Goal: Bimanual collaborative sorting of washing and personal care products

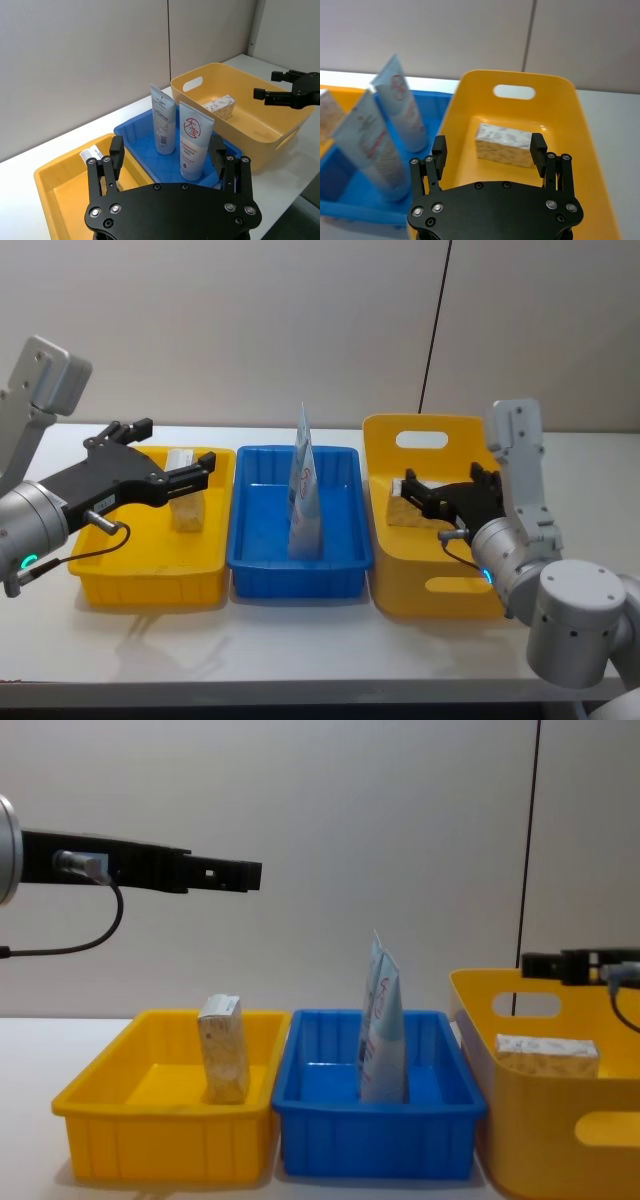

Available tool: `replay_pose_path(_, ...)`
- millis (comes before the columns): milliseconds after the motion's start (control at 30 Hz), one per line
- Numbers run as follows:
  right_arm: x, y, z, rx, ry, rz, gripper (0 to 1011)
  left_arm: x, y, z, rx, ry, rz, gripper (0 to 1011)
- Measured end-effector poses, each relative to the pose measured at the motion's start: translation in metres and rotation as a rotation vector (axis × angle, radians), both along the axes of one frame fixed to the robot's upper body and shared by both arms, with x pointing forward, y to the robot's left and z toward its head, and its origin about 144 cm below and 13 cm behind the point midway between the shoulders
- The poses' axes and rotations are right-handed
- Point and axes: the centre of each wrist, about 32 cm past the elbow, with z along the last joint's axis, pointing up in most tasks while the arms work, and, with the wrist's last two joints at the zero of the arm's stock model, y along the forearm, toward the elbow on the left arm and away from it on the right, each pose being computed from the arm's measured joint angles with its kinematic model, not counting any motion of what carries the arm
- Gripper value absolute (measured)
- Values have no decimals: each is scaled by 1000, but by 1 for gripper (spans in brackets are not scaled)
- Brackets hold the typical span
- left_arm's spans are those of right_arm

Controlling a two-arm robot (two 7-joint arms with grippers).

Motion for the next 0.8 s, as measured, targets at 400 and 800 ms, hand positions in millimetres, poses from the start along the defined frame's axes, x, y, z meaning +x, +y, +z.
replay_pose_path(400, -5, 20, 17, 48, 62, 163, 1004, 0, 0, 0, 0, 0, 0, 1001)
replay_pose_path(800, -3, 44, 18, 53, 99, 209, 1004, 0, 0, 0, 0, 0, 0, 1001)
